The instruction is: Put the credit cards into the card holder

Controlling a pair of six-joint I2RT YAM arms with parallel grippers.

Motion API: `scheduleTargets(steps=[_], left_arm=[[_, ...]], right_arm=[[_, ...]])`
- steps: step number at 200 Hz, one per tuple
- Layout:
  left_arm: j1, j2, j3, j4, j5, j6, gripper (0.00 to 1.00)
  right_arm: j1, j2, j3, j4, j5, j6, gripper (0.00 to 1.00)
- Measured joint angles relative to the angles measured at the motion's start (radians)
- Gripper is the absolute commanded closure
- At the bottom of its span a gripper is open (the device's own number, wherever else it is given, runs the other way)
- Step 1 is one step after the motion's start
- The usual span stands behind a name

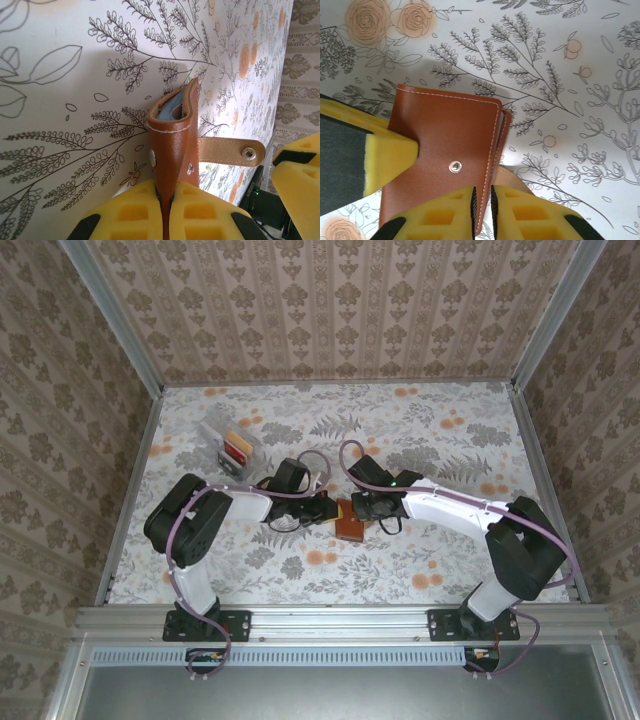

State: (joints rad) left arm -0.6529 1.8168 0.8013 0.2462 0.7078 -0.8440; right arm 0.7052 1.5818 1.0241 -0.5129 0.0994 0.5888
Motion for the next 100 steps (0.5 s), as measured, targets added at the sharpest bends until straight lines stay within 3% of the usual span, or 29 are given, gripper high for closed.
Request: scheduleTargets(steps=[100], left_arm=[[0.0,0.0,0.0,0.0,-0.001,0.003,0.91]], right_arm=[[-0.056,0.074,-0.125,0.044,-0.054,0.04,0.81]])
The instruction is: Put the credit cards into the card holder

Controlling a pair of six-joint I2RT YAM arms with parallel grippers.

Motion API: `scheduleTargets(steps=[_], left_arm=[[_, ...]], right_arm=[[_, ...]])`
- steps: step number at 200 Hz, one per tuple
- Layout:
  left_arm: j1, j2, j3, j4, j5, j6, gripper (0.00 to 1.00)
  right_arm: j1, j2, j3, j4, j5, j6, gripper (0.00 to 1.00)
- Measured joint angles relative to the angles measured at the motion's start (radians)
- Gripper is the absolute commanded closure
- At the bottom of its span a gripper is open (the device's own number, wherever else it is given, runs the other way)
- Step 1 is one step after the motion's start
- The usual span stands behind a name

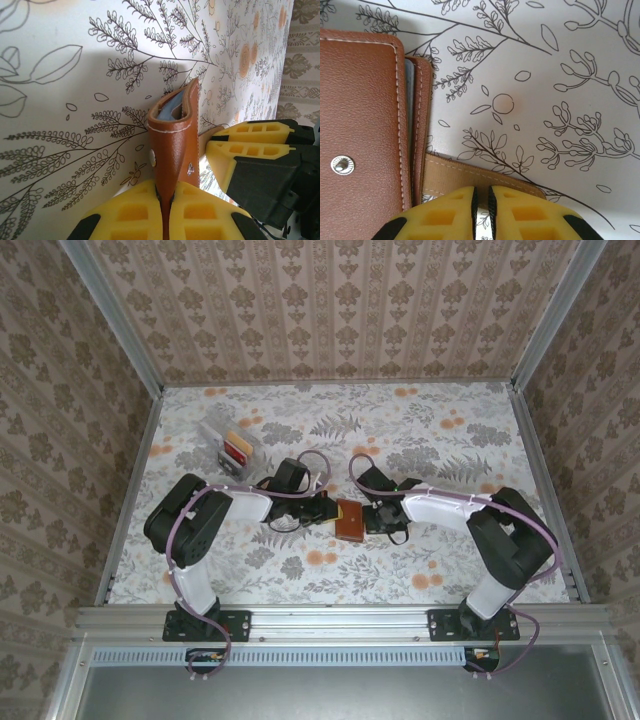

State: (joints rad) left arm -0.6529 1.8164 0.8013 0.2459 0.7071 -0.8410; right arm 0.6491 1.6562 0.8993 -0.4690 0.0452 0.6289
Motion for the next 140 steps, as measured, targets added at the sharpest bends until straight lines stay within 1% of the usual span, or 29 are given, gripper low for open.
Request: scheduleTargets(steps=[17,32,53,60,85,123,134,140], left_arm=[[0.0,-0.002,0.0,-0.004,-0.004,0.0,0.87],[0.0,-0.01,-0.001,-0.016,-0.015,0.004,0.79],[0.0,-0.03,-0.002,-0.046,-0.047,0.018,0.59],[-0.001,-0.04,-0.002,-0.062,-0.061,0.026,0.55],[-0.001,-0.093,-0.001,-0.13,-0.122,0.042,0.5],[-0.002,-0.197,0.008,-0.226,-0.215,0.06,0.49],[-0.002,-0.23,0.018,-0.262,-0.245,0.064,0.46],[-0.002,-0.249,0.028,-0.288,-0.267,0.068,0.44]], right_arm=[[0.0,0.014,0.014,-0.008,0.003,0.0,0.81],[0.0,0.022,0.024,-0.005,0.003,0.003,0.8],[-0.007,0.008,0.012,0.011,-0.008,0.007,0.78],[-0.013,-0.004,0.002,0.021,-0.023,0.008,0.77],[-0.053,-0.064,-0.016,0.026,-0.09,0.014,0.71],[-0.121,-0.178,0.003,0.057,-0.177,0.006,0.64],[-0.14,-0.188,0.023,0.064,-0.198,0.003,0.62],[-0.149,-0.188,0.034,0.07,-0.21,0.002,0.6]])
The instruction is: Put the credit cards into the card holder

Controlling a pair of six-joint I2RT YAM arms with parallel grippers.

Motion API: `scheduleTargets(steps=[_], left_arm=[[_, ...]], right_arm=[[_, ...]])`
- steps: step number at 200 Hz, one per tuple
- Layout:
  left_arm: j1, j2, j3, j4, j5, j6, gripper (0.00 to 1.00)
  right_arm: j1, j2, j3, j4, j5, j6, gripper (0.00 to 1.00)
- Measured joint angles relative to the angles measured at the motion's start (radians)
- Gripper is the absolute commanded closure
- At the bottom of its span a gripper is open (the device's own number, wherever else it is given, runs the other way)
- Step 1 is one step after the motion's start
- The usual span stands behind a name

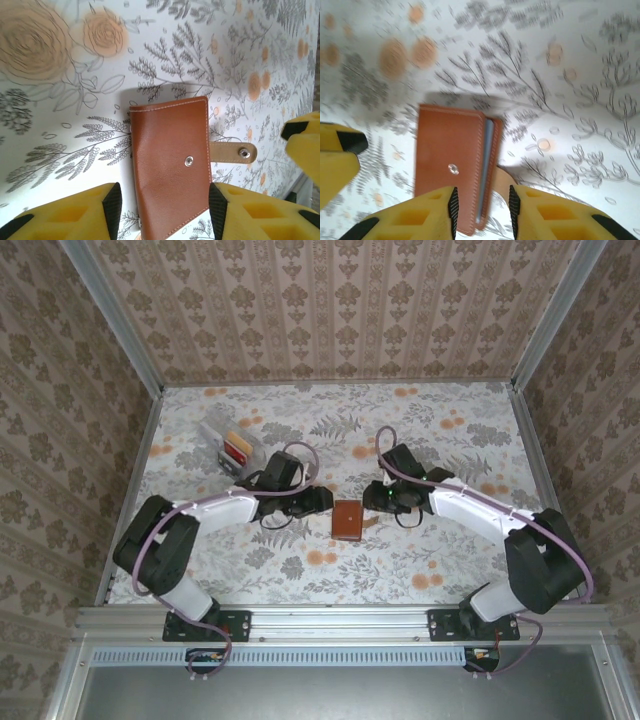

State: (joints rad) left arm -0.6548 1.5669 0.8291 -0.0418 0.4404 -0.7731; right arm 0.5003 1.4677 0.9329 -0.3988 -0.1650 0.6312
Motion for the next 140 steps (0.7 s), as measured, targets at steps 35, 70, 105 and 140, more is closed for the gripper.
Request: scheduleTargets(steps=[35,70,105,140], left_arm=[[0.013,-0.066,0.133,-0.175,-0.146,0.034,0.37],[0.118,-0.033,0.378,-0.359,-0.231,0.05,0.37],[0.223,-0.028,0.476,-0.412,-0.304,0.059,0.38],[0.365,0.083,0.558,-0.486,-0.333,0.04,0.42]], right_arm=[[-0.022,0.0,0.074,0.006,-0.043,-0.024,0.48],[-0.022,0.005,0.177,-0.029,-0.09,-0.023,0.46],[-0.022,0.079,0.261,-0.015,-0.163,-0.027,0.46],[-0.021,0.215,0.37,-0.042,-0.182,-0.042,0.46]])
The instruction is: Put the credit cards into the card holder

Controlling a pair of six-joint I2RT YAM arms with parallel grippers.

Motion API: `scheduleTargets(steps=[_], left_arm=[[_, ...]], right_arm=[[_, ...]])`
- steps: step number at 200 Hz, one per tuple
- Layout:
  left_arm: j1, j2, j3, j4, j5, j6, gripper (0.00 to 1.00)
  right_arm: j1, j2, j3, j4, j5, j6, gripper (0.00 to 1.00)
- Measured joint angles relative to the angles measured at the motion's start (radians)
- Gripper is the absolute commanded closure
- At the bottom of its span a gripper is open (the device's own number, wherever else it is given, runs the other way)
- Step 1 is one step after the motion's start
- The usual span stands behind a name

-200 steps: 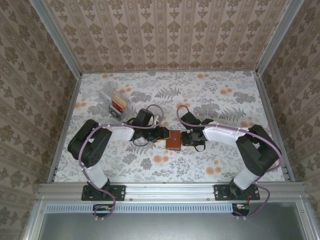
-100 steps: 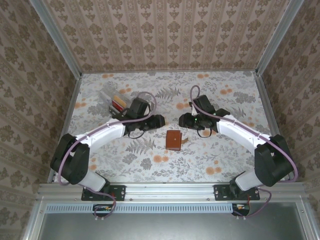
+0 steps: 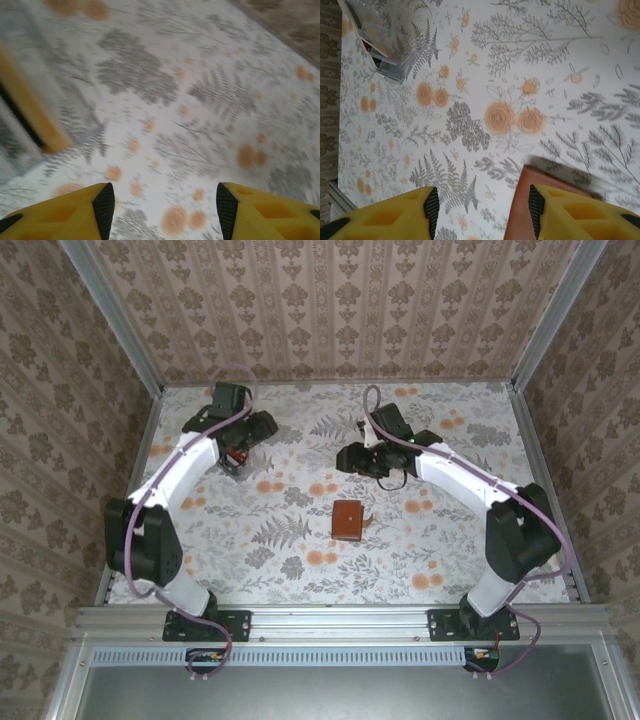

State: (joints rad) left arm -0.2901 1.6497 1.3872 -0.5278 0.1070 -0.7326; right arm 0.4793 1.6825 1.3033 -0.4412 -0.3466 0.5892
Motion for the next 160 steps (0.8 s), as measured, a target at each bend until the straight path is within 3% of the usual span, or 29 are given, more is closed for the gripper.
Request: scheduleTargets(steps=[30,80,122,160], left_arm=[[0.048,0.11,0.105,-0.057,-0.008,0.005,0.4],[0.119,0.037,0.018,-0.041,0.021,0.013,0.37],[0.229,-0.014,-0.018,-0.033,0.058,0.032,0.4],[0.213,0.048,0.086,-0.077,0.089,0.05,0.47]], right_arm=[[0.003,0.034,0.051,0.0,-0.01,-0.003,0.48],[0.035,0.272,0.335,-0.013,-0.037,-0.022,0.53],[0.084,0.491,0.618,-0.037,-0.042,-0.04,0.56],[0.104,0.537,0.677,-0.05,-0.043,-0.036,0.56]])
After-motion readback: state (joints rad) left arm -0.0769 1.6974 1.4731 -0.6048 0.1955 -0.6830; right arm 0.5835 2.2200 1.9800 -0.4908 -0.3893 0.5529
